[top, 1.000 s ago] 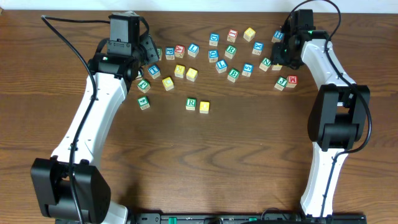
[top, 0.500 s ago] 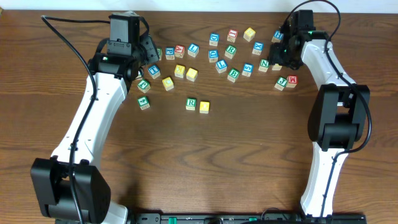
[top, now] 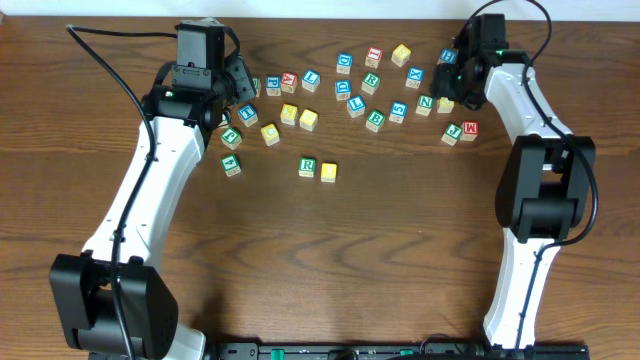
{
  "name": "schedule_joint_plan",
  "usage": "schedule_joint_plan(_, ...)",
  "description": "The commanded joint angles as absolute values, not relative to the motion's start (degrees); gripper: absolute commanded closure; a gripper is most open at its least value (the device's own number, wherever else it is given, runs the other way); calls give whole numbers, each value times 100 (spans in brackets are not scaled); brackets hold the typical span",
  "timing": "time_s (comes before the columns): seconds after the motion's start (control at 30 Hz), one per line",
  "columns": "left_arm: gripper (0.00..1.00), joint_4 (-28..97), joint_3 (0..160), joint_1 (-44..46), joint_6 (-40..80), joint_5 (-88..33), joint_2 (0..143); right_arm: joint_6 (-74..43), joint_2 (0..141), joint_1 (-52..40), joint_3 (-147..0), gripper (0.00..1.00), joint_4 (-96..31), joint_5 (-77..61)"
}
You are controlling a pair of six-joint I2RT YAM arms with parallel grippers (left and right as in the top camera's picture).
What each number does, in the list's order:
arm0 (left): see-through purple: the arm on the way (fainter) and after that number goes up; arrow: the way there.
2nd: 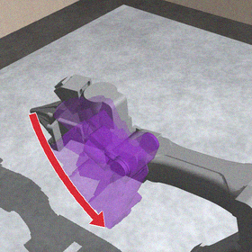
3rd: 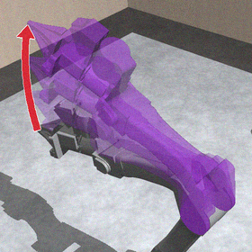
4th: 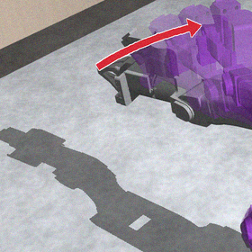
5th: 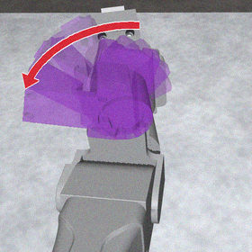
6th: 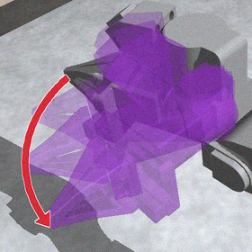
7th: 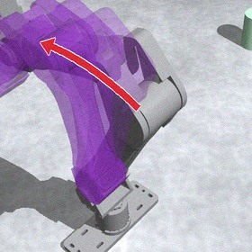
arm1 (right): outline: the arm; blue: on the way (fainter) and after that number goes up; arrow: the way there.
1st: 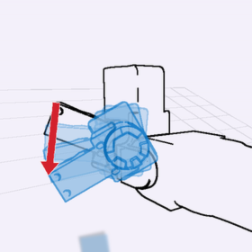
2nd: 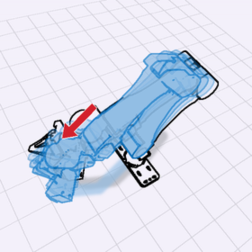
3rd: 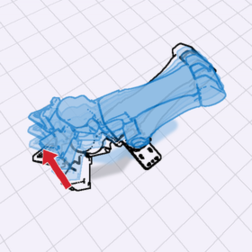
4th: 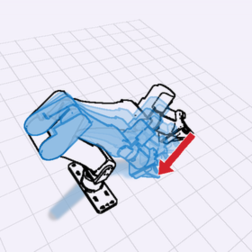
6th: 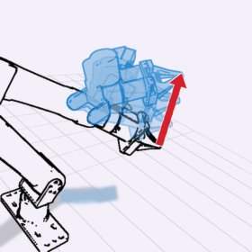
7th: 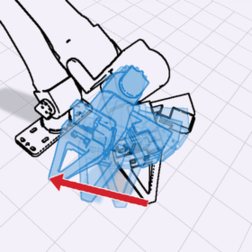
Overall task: Spell out ROBOT
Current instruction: 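Position the right gripper above a yellow block near the top right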
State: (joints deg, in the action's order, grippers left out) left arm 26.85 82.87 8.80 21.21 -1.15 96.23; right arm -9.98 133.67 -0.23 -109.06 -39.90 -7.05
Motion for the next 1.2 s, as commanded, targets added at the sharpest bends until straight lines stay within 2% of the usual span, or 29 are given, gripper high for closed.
schedule_joint_plan(0.0,51,2711,8359,880,2169,-60,9614,-1175,13461,43,-10906,42,-4053,-668)
schedule_joint_plan(0.33,51,2716,8359,880,2152,-58,9614,-1179,13461,30,-10851,51,-4206,-368)
schedule_joint_plan(0.63,51,2716,8359,880,2152,-56,9614,-1164,13461,27,-10624,52,-4178,-351)
schedule_joint_plan(0.73,51,2716,8359,880,2152,-56,9614,-1149,13461,27,-10525,56,-4180,-351)
schedule_joint_plan(0.8,51,2716,8359,880,2152,-56,9614,-1061,13461,27,-10525,63,-4150,-351)
schedule_joint_plan(1.0,51,2716,8359,880,2152,-56,9614,-1061,13461,30,-10532,64,-3957,-353)
schedule_joint_plan(1.17,51,2714,8359,880,2152,-56,9614,-1041,13452,30,-10600,70,-4034,-353)
